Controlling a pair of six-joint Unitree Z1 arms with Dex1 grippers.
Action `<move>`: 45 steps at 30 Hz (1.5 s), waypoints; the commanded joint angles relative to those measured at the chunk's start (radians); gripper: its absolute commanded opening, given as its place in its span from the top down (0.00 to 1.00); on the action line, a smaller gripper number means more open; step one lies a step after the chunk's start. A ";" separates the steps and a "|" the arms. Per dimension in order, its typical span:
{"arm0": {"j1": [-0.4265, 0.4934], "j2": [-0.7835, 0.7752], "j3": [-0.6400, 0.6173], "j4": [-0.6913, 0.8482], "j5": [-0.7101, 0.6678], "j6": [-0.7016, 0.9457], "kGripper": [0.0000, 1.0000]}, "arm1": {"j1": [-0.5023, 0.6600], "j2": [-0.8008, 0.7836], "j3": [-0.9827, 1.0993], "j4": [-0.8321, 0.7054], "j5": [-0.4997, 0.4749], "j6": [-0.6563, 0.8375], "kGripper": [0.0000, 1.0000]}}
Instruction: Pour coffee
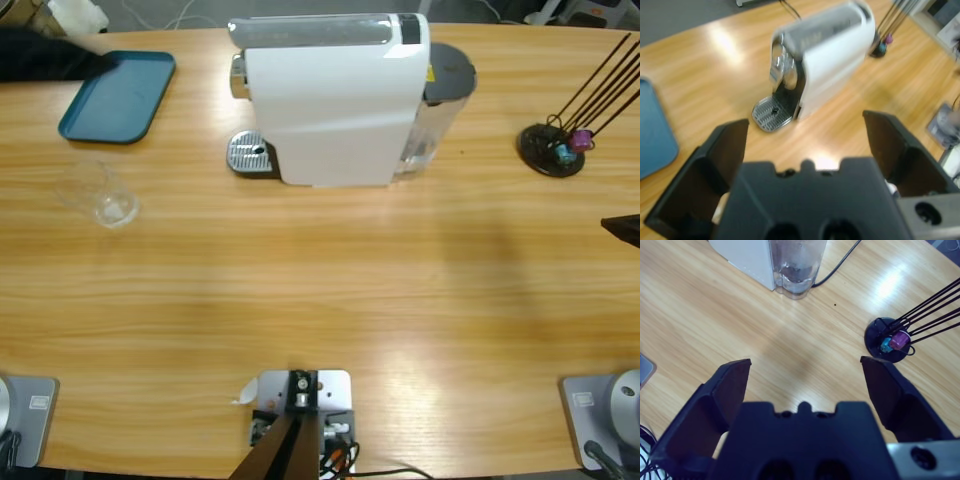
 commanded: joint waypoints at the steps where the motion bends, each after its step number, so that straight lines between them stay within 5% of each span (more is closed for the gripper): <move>1: 0.017 0.344 -0.211 -0.002 -0.040 -0.229 0.06 | -0.001 0.001 0.029 -0.010 -0.004 0.010 0.00; 7: 0.048 0.452 -0.237 -0.002 -0.085 -0.396 0.28 | 0.001 0.009 0.028 -0.010 -0.003 0.010 0.00; 10: 0.048 0.492 -0.257 -0.004 -0.106 -0.432 0.31 | 0.001 0.024 0.024 -0.010 -0.003 0.009 0.00; 13: 0.049 0.530 -0.297 -0.007 -0.133 -0.489 0.48 | 0.001 0.039 0.021 -0.008 -0.003 0.008 0.00; 23: 0.066 0.524 -0.343 0.013 -0.139 -0.506 0.48 | 0.001 0.057 0.014 -0.005 -0.001 0.006 0.00; 27: 0.068 0.509 -0.335 0.016 -0.163 -0.541 0.65 | 0.001 0.057 0.015 -0.003 -0.001 0.006 0.00; 31: 0.074 0.487 -0.329 0.022 -0.194 -0.590 0.66 | 0.001 0.055 0.015 -0.002 -0.001 0.006 0.00; 33: 0.075 0.483 -0.318 0.023 -0.209 -0.602 0.82 | 0.001 0.055 0.015 -0.002 -0.001 0.006 0.00; 36: 0.076 0.477 -0.304 0.023 -0.224 -0.647 0.86 | 0.001 0.055 0.015 -0.002 -0.001 0.006 0.00; 37: 0.077 0.475 -0.304 0.023 -0.234 -0.649 1.00 | 0.001 0.054 0.015 -0.002 -0.001 0.006 0.00; 45: 0.099 0.446 -0.281 0.013 -0.244 -0.575 1.00 | 0.001 0.055 0.015 -0.002 -0.001 0.006 0.00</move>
